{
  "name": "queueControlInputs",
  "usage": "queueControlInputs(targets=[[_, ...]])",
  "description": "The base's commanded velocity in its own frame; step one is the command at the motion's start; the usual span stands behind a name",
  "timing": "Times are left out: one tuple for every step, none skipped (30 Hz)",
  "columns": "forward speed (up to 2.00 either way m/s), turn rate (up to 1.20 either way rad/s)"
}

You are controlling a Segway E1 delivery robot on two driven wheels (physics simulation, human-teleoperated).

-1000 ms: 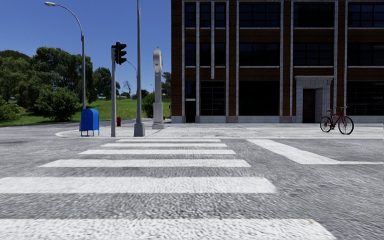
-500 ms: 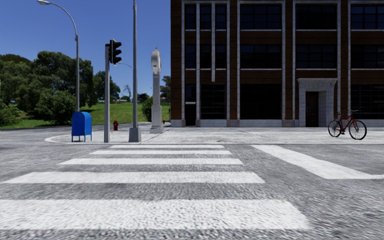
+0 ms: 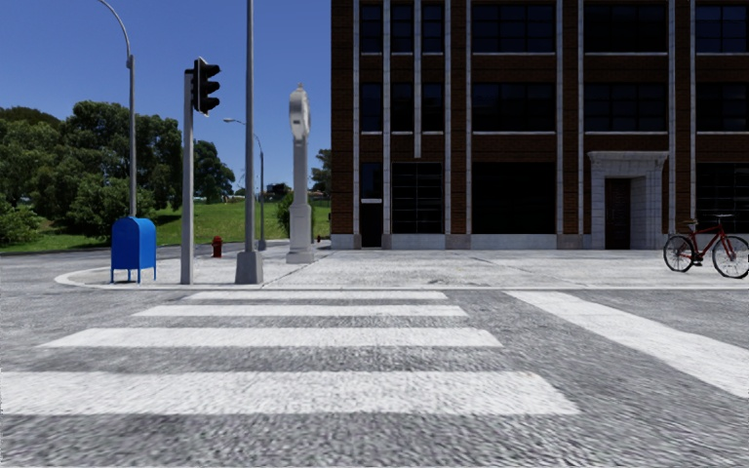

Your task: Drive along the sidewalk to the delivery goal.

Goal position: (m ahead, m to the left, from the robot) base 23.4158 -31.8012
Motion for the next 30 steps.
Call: queueControlInputs(targets=[[2.00,0.00],[2.00,0.00],[2.00,0.00],[2.00,0.00],[2.00,0.00],[2.00,0.00],[2.00,0.00],[2.00,0.00],[2.00,0.00],[2.00,0.00],[2.00,0.00],[2.00,0.00],[2.00,0.00],[2.00,0.00],[2.00,0.00],[2.00,0.00],[2.00,0.00],[2.00,0.00],[2.00,0.00],[2.00,0.00],[2.00,0.00],[2.00,0.00],[2.00,0.00],[2.00,0.00],[2.00,0.00],[2.00,0.00],[2.00,0.00],[2.00,0.00],[2.00,0.00],[2.00,0.00]])
